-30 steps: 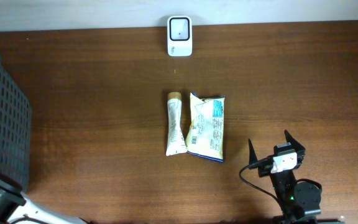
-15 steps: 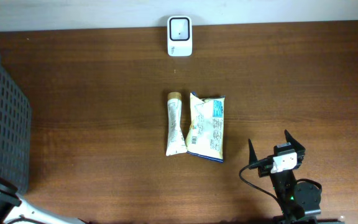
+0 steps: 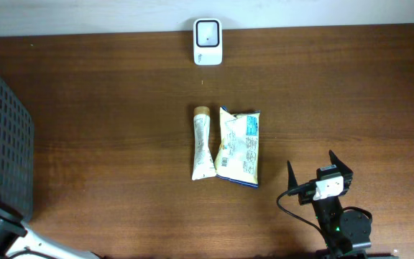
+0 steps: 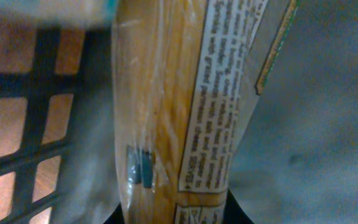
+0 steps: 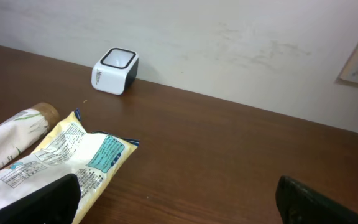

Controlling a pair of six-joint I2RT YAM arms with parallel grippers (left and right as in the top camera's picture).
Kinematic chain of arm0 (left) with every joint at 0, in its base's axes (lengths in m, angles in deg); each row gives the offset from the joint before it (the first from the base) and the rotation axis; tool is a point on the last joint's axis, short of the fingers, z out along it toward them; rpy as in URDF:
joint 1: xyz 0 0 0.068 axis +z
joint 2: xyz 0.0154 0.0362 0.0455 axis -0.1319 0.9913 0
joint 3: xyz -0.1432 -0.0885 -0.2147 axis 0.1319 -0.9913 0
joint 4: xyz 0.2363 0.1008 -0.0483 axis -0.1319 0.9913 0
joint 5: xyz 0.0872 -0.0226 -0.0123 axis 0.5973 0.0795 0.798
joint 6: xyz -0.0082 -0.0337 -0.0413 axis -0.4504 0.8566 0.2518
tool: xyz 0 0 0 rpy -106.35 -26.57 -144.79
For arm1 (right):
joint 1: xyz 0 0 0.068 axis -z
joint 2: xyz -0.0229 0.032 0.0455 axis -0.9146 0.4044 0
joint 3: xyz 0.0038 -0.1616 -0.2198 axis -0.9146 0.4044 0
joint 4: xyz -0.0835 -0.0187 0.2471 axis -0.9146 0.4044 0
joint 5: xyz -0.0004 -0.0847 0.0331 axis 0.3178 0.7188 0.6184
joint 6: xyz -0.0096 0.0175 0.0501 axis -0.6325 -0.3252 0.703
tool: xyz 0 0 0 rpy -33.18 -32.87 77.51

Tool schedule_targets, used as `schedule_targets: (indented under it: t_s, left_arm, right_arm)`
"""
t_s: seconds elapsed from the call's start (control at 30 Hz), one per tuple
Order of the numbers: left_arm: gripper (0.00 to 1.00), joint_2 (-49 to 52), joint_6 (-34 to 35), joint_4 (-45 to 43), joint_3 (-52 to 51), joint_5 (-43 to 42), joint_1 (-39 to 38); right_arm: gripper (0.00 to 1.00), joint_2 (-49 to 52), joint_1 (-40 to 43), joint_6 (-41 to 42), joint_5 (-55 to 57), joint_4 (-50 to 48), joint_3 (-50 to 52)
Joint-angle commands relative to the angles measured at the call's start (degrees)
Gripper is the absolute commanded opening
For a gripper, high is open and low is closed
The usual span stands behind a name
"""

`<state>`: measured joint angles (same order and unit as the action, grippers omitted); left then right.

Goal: Scan the item barcode
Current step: 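Reach the left gripper into the basket and grasp the red-topped package, then place the red-and-tan package left of the white tube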

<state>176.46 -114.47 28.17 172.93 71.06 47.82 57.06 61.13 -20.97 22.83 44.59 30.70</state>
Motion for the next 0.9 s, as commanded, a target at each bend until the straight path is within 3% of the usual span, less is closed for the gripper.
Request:
schedule_targets:
  t_s: [0.0, 0.13, 0.2, 0.3, 0.47, 0.63, 0.73, 0.87]
  left_arm:
    - [0.00, -1.75, 2.05, 0.13, 1.27, -11.17, -4.15]
    - [0.00, -7.61, 2.23, 0.04, 3.21, -21.79, -5.62]
    - [0.00, -11.21, 5.79, -1.22, 3.21, -25.40, -5.75]
    - [0.00, -16.94, 11.87, -3.93, 3.21, -25.77, -5.75]
    - [0.00, -26.82, 12.96, -7.93, 3.21, -25.79, -5.99]
    - [0.00, -36.26, 21.44, -11.54, 3.21, -25.97, -8.44]
    - [0.00, -40.63, 25.00, -10.21, 3.21, -25.99, -12.68]
    - [0.00, -44.70, 33.44, -2.03, 3.19, -25.94, -23.02]
  right_arm:
    - [0.99, -0.26, 0.22, 0.24, -0.28, -0.02, 0.48]
    - [0.99, -0.26, 0.22, 0.24, -0.28, -0.02, 0.48]
    - [0.99, -0.26, 0.22, 0.24, -0.28, -0.02, 0.46]
    - [0.99, -0.26, 0.22, 0.24, -0.28, -0.02, 0.46]
    - [0.99, -0.26, 0.22, 0.24, -0.28, -0.02, 0.48]
    - [0.99, -0.26, 0.22, 0.24, -0.28, -0.02, 0.48]
    - [0.99, -0.26, 0.22, 0.24, -0.28, -0.02, 0.48]
    - [0.99, -0.26, 0.22, 0.24, -0.28, -0.02, 0.48]
